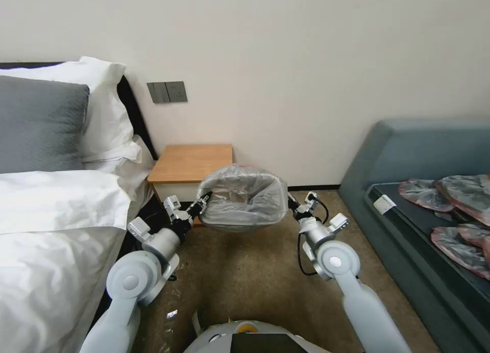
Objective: Pick up the garbage bag from the table and place it over the trash can.
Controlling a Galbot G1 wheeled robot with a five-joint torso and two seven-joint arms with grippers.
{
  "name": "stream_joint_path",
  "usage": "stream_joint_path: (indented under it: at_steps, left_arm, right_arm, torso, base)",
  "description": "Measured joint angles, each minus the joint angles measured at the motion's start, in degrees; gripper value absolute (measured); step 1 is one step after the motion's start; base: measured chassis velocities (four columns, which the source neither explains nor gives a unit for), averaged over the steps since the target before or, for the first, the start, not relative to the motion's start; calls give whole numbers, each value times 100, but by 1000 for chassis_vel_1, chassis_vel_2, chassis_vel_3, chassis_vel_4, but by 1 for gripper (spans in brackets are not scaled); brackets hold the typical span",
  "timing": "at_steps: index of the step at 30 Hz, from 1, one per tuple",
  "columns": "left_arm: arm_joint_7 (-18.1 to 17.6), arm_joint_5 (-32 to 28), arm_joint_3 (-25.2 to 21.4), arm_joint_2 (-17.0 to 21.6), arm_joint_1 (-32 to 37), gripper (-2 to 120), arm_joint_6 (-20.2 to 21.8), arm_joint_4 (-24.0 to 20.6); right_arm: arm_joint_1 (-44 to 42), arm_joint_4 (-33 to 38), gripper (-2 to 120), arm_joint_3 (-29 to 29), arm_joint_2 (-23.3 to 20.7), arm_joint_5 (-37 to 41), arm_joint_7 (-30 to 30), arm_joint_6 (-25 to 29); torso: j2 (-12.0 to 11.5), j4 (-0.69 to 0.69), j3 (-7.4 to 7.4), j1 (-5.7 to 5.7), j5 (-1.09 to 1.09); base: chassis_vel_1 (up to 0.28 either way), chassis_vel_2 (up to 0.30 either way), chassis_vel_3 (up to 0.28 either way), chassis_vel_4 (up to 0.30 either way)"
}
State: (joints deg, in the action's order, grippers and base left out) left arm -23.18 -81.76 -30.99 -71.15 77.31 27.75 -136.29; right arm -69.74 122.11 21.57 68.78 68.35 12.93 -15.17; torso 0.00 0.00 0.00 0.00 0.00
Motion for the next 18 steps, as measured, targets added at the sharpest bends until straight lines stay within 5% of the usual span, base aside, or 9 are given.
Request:
stream_joint_path:
  at_steps: [13, 18]
  left_arm:
    - [93, 58, 86, -75, 35, 5, 82, 426]
    - [200, 36, 92, -98, 45, 5, 132, 606]
  right_arm:
    - [-25, 219, 100, -4, 36, 325, -7, 8]
    - [-48, 325, 100, 52, 53, 1004, -10, 17]
  torso:
    - [0, 0, 0, 0, 0]
    - [0, 0, 0, 0, 0]
  base:
    - [0, 0, 0, 0]
    - [0, 0, 0, 0]
